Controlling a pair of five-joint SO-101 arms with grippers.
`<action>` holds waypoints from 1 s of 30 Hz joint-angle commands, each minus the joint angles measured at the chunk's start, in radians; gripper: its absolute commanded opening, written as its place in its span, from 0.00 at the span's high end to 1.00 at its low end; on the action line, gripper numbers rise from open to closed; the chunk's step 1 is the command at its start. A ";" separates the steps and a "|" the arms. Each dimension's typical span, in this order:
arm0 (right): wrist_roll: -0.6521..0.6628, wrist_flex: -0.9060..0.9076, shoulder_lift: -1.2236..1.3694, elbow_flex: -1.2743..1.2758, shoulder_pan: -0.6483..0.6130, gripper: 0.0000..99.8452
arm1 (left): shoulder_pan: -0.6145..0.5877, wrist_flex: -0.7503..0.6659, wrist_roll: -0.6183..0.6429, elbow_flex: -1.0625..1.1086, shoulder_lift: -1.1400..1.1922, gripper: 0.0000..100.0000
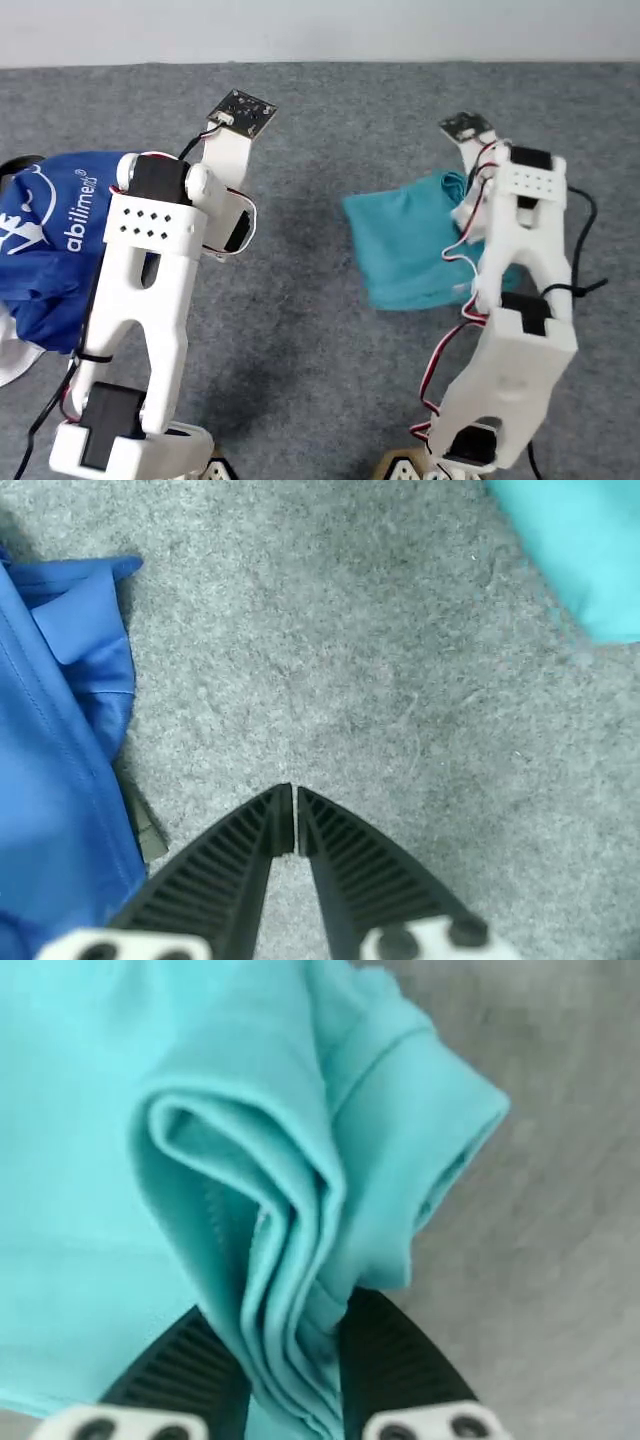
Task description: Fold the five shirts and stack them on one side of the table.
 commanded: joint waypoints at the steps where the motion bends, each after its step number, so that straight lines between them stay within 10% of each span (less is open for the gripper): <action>1: 0.319 -0.033 0.045 -0.207 0.002 0.99 | -0.005 0.023 0.000 -0.007 -0.049 0.99; 9: 0.428 -0.048 0.209 -0.419 -0.050 0.90 | -0.005 0.023 0.000 -0.005 -0.051 0.99; 14: -0.028 0.030 0.208 -0.569 -0.050 0.72 | -0.005 0.023 -0.003 0.036 -0.057 0.99; 30: -1.142 0.501 0.211 -0.835 -0.127 0.72 | -0.005 0.023 -0.006 0.038 -0.057 0.99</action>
